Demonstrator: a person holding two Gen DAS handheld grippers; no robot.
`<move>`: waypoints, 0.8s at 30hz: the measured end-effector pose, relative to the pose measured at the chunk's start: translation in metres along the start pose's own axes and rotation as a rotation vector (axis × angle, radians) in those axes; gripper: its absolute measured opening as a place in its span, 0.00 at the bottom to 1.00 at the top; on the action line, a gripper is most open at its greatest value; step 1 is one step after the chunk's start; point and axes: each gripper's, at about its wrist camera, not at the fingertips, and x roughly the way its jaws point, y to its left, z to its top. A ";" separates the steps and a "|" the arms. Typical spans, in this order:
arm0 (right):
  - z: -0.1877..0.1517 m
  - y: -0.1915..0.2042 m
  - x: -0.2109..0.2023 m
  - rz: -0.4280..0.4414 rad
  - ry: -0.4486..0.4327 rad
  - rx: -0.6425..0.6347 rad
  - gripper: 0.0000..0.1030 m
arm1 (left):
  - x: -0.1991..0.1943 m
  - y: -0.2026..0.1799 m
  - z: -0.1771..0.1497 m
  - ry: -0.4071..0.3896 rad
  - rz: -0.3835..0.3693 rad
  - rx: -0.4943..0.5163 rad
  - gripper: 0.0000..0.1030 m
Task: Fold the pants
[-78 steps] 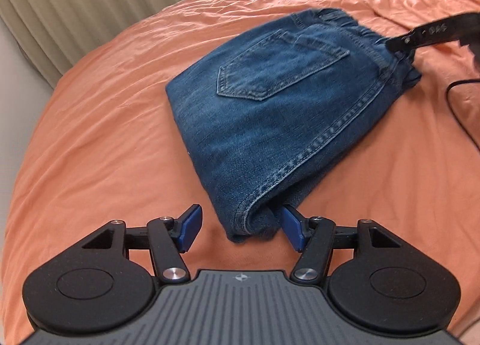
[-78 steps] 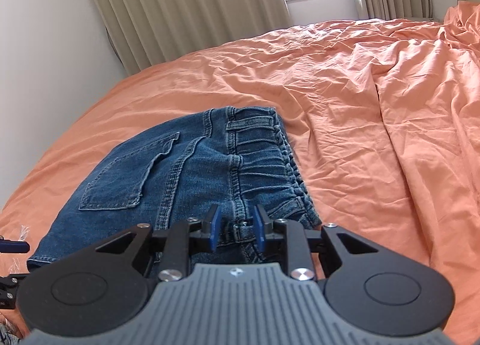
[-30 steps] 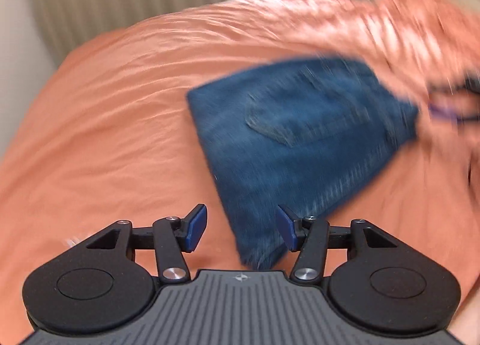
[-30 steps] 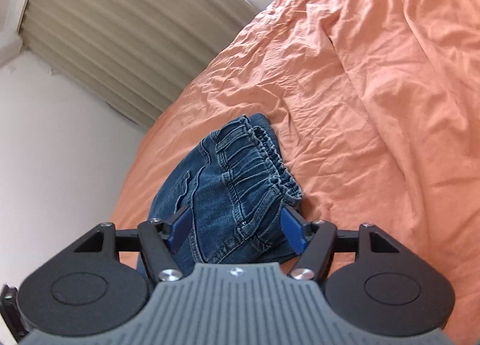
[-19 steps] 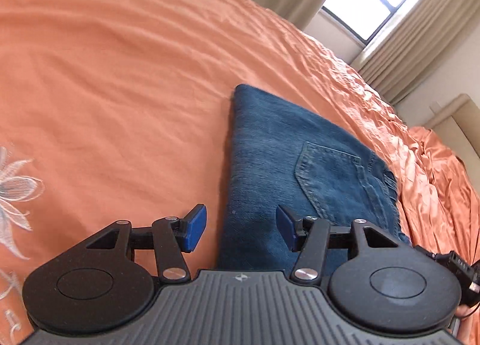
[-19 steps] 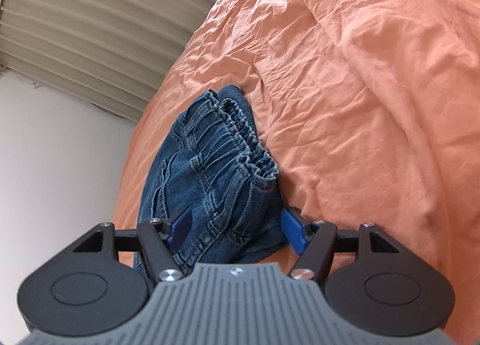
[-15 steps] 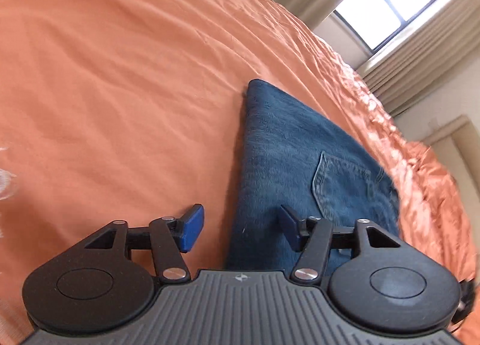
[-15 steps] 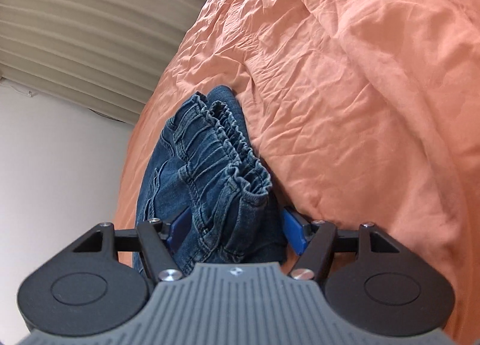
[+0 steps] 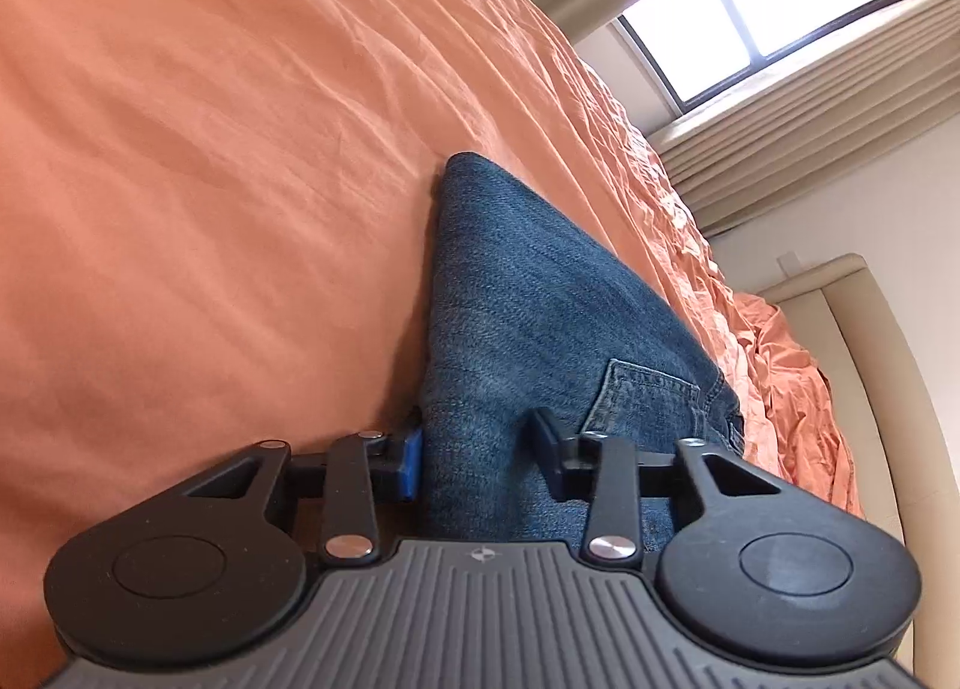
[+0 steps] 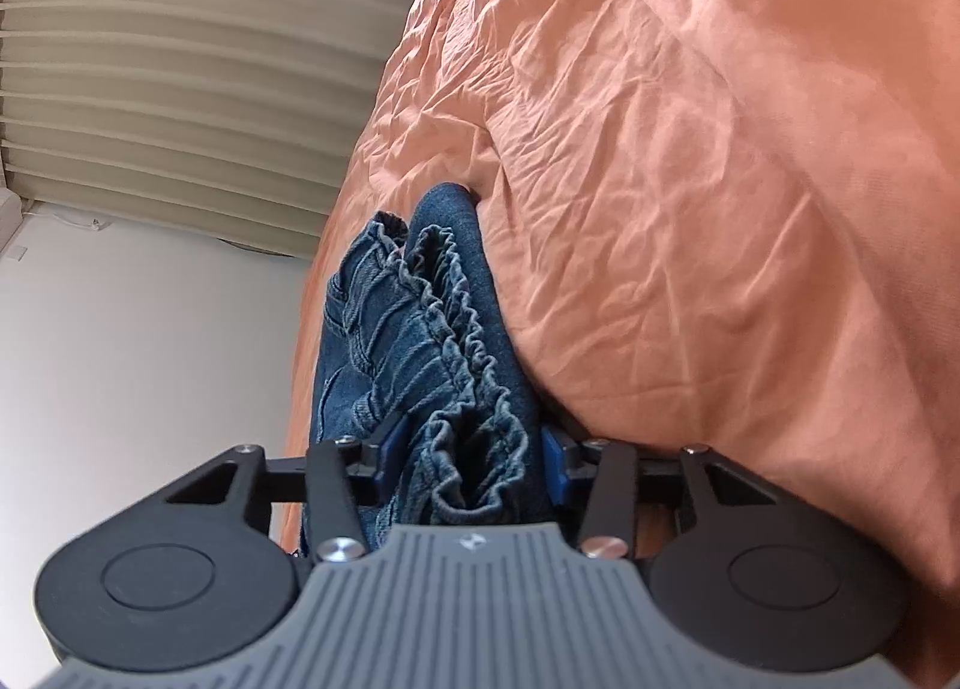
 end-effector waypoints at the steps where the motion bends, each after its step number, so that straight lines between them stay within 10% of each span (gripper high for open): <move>1: 0.000 0.001 0.000 0.001 0.002 -0.011 0.34 | -0.001 -0.002 0.000 -0.002 0.003 0.011 0.34; 6: -0.001 0.005 -0.005 0.022 -0.002 -0.046 0.26 | -0.003 -0.015 0.000 -0.010 0.034 0.080 0.14; 24: -0.054 0.076 -0.051 -0.010 -0.021 -0.189 0.19 | -0.063 -0.078 -0.021 -0.012 0.150 0.294 0.08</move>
